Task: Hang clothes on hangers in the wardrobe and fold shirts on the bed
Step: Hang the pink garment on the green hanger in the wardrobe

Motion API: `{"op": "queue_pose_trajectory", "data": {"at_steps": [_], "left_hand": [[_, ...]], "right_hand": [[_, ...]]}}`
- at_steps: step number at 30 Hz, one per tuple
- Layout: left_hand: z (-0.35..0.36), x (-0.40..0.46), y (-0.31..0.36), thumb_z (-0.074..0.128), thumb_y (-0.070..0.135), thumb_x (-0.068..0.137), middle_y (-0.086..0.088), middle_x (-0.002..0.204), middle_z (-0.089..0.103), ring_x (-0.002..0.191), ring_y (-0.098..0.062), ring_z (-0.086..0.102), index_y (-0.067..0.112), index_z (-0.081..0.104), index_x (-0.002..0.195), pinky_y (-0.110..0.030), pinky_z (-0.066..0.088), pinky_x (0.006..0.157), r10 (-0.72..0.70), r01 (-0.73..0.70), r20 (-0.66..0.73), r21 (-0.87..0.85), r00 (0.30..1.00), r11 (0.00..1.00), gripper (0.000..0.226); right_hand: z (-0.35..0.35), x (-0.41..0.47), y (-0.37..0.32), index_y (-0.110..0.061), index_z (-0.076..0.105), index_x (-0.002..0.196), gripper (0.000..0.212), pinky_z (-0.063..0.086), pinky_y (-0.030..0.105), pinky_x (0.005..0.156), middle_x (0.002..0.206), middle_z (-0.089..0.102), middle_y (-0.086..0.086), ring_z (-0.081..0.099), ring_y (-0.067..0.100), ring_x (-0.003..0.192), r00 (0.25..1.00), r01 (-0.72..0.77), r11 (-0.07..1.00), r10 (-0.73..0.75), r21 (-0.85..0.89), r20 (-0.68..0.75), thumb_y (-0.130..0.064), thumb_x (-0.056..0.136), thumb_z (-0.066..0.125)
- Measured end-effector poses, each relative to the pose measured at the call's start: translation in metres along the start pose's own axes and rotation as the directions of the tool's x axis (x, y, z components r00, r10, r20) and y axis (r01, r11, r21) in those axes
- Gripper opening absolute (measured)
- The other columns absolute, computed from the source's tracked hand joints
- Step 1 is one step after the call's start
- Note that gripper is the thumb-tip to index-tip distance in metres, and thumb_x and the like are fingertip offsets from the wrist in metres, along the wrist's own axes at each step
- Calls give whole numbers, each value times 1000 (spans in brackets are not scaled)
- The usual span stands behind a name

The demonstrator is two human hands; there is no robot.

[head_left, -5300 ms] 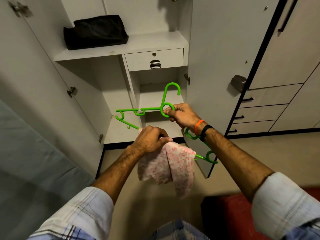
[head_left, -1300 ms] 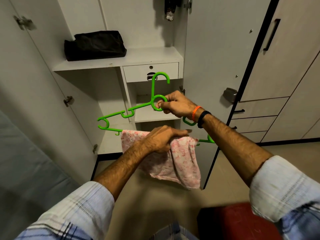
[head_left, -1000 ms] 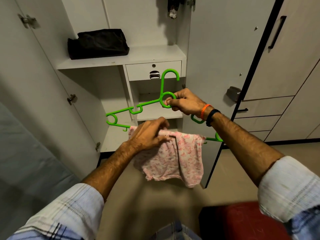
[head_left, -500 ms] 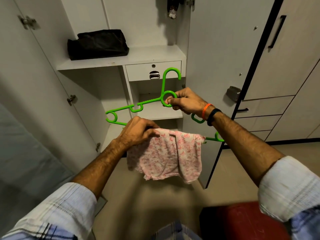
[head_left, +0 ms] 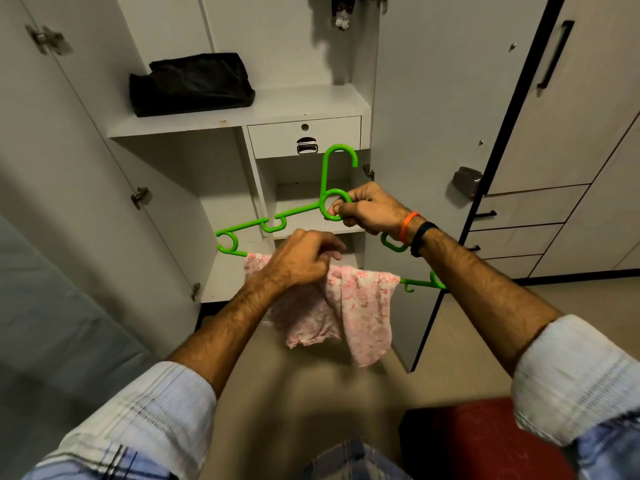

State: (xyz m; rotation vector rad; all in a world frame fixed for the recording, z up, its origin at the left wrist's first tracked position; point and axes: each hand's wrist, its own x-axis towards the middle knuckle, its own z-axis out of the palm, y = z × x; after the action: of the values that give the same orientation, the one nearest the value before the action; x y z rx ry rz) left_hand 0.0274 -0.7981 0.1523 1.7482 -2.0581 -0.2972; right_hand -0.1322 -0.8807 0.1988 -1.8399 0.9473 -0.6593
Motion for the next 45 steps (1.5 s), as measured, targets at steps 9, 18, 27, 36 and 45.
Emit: {"op": "queue_pose_trajectory", "data": {"at_steps": [9, 18, 27, 36, 45], "left_hand": [[38, 14, 17, 78, 46, 76, 15, 85, 76, 80, -5, 69, 30, 80, 92, -36, 58, 82, -23, 29, 34, -179, 999, 983, 22], [45, 24, 41, 54, 64, 89, -1, 105, 72, 100, -25, 64, 28, 75, 104, -35, 50, 84, -125, 119, 49, 111, 991, 987, 44], [13, -1, -13, 58, 68, 85, 7, 90, 73, 84, -13, 63, 28, 75, 95, -31, 51, 76, -90, 86, 35, 109, 995, 990, 45], [-10, -22, -40, 72, 36, 87, 2, 96, 77, 91, -16, 69, 21, 78, 103, -30, 53, 86, -102, 106, -79, 39, 992, 994, 23], [-4, -6, -35, 68, 12, 88, 1, 97, 75, 92, -21, 69, 22, 74, 107, -40, 56, 88, -123, 178, -219, 253, 968, 951, 22]], "right_hand": [[-1, 2, -2, -2, 74, 95, 23, 24, 21, 39, 64, 57, 3, 33, 3, 39, 1000, -8, 1000, 8, -21, -4, -23, 95, 63], [7, -6, -9, 5, 72, 98, 19, 31, 7, 37, 57, 58, -5, 45, -2, 37, 1000, 27, 999, -27, 19, 15, -11, 96, 61], [-9, -3, 2, 3, 72, 101, 24, 26, 11, 36, 61, 54, -1, 36, 1, 34, 1000, -2, 1000, 2, -8, -6, -18, 97, 61], [-8, 0, -1, 5, 71, 102, 24, 27, 12, 36, 52, 57, -8, 37, 2, 35, 998, -25, 999, 27, -27, 49, -15, 98, 58], [-5, -3, -5, 10, 68, 107, 27, 29, 12, 35, 48, 58, -10, 39, 2, 35, 998, -18, 999, 16, 36, 58, -12, 98, 56]]}}
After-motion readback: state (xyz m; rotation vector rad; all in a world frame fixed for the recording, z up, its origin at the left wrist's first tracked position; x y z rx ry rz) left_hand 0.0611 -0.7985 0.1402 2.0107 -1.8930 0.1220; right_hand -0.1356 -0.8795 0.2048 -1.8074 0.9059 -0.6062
